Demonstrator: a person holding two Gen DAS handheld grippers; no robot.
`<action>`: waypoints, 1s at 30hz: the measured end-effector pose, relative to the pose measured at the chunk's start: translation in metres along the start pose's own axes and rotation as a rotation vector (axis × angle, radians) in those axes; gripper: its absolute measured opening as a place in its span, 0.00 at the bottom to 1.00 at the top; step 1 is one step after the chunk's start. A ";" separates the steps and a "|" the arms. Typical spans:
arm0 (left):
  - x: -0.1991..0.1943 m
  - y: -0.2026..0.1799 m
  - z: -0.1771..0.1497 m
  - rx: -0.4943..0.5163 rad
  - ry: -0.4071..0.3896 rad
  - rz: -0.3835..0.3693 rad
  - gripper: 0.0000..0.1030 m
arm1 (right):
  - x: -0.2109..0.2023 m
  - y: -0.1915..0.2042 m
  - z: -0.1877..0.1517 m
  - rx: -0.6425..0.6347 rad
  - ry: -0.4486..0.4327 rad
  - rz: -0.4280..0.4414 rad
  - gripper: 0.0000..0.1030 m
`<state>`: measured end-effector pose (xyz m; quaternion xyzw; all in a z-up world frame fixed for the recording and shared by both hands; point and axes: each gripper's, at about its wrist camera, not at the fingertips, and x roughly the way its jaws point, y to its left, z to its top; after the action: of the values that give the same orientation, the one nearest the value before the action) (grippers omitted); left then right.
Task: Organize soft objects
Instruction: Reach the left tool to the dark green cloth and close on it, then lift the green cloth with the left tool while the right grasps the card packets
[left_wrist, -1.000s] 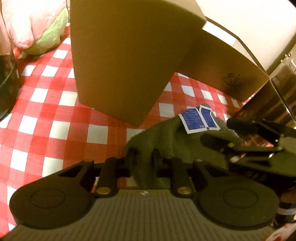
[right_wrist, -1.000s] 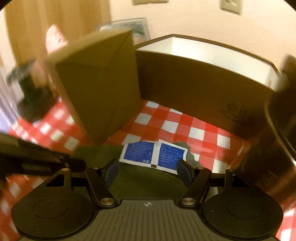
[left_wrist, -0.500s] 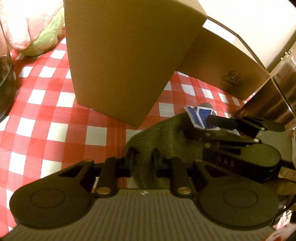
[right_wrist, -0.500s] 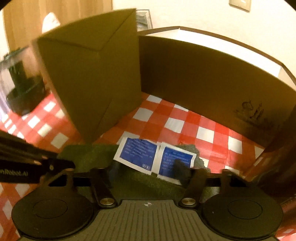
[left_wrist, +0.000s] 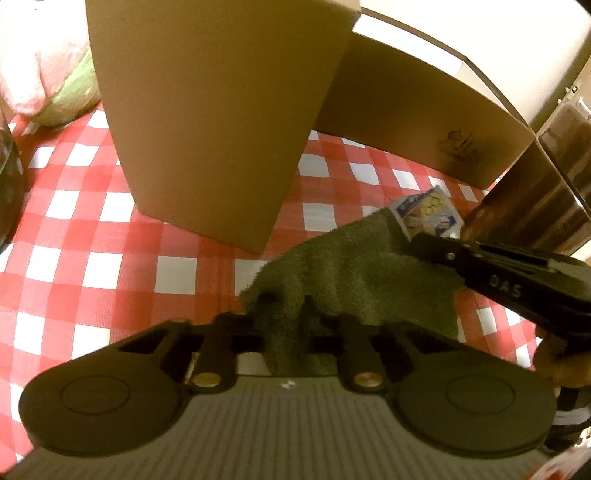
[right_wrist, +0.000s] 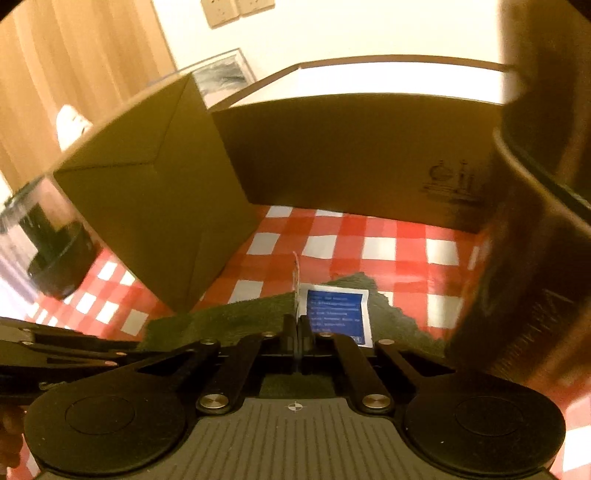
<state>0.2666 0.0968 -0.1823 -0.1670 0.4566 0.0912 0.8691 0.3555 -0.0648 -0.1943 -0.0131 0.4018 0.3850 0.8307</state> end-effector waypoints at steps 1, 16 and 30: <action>-0.001 0.000 0.000 -0.002 -0.001 -0.006 0.08 | -0.003 -0.001 0.000 0.007 -0.003 0.002 0.00; -0.054 -0.021 -0.012 0.063 -0.081 -0.075 0.05 | -0.066 -0.014 -0.012 0.069 -0.049 0.021 0.00; -0.128 -0.068 0.005 0.136 -0.275 -0.187 0.04 | -0.134 -0.003 0.000 0.054 -0.111 0.067 0.00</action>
<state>0.2195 0.0352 -0.0604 -0.1356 0.3210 0.0011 0.9373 0.3067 -0.1514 -0.1047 0.0443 0.3659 0.4016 0.8384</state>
